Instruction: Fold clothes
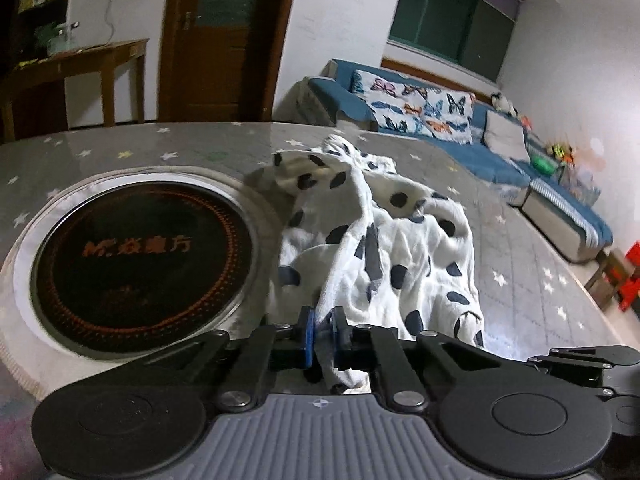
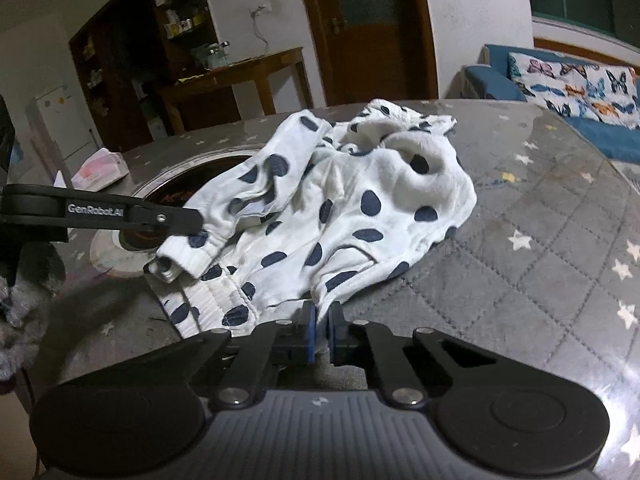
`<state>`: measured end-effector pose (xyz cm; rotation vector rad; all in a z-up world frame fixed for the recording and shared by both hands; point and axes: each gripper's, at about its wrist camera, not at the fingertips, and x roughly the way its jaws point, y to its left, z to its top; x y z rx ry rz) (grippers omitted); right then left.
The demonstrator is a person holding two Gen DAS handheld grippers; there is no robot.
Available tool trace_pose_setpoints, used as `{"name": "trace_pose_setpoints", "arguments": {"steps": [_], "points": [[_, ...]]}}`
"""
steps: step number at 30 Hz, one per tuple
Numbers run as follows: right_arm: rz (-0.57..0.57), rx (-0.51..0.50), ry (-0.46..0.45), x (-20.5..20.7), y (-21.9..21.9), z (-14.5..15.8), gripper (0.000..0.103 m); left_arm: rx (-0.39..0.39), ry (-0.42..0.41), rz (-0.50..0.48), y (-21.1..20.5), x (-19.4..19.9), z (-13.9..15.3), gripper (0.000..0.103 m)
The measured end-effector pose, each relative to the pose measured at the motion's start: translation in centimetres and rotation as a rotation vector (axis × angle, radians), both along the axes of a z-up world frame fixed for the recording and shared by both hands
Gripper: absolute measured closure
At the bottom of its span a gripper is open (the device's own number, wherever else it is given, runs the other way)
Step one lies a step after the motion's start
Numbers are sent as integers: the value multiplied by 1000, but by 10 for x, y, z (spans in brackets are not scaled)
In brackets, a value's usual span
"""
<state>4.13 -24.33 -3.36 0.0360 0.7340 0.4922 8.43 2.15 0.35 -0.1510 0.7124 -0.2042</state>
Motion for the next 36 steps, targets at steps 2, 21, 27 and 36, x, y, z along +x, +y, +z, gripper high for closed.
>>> {"name": "trace_pose_setpoints", "arguments": {"steps": [2,21,27,36], "points": [[16,-1,-7,-4,-1,5,98,-17,0,10,9,-7,4,95],[252,-42,1,-78,-29,48,99,-122,76,-24,69,-104,16,95],[299,-48,63,-88,-43,50,89,-113,118,-16,82,-125,11,92],[237,-59,-39,-49,-57,83,83,-56,27,-30,77,-114,39,68]]}}
